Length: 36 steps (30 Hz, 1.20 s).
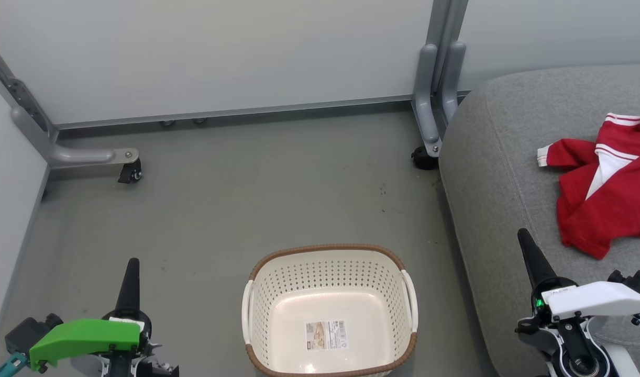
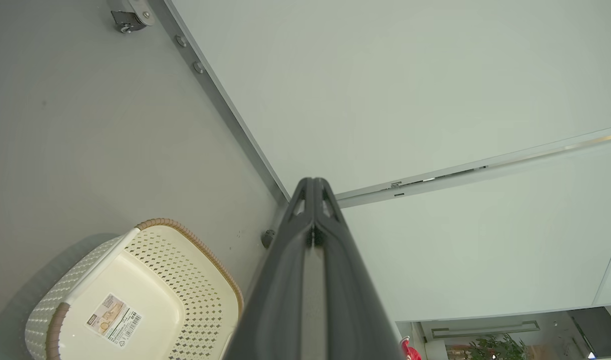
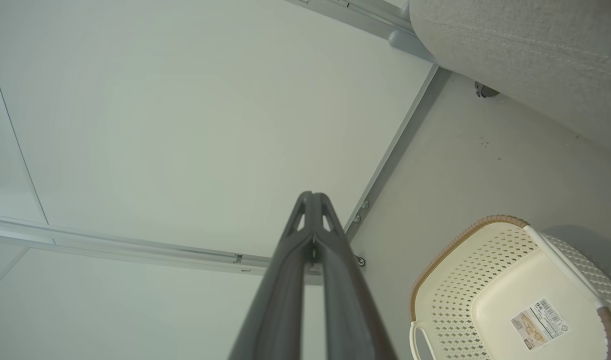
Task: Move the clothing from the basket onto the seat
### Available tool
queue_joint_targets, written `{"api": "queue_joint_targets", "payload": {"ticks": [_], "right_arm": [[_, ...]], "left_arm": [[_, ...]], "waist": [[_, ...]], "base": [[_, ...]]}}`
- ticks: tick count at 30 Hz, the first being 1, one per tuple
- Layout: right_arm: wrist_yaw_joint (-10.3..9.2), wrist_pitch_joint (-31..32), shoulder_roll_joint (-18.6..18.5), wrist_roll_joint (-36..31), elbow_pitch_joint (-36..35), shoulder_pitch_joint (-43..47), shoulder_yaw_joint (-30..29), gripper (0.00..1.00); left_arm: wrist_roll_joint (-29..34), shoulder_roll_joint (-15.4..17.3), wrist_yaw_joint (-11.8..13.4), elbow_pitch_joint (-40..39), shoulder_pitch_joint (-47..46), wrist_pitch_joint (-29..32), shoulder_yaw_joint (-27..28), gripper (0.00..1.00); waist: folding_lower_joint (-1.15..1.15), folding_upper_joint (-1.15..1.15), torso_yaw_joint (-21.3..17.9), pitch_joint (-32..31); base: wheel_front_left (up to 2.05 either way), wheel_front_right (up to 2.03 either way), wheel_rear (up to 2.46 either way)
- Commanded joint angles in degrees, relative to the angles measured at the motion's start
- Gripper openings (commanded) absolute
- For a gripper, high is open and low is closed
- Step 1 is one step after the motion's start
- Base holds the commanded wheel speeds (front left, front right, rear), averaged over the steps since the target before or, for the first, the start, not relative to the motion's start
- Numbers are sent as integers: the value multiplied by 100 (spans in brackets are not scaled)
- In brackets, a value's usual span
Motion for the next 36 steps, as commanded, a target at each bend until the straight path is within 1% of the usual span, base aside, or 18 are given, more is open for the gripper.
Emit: {"api": "queue_joint_targets", "payload": {"ticks": [1,36], "right_arm": [[3,22,-36,135,11,-92,-27,0],[2,224,-1,1612,439,-350,-212,0]], "left_arm": [[-143,13,-51,-11,-149,29,31,0],[-1658,-40,-232,48,-317,432,298,0]], "waist": [[0,0,1,-2],[0,0,14,-60]], "base": [[0,0,0],[0,0,0]]}}
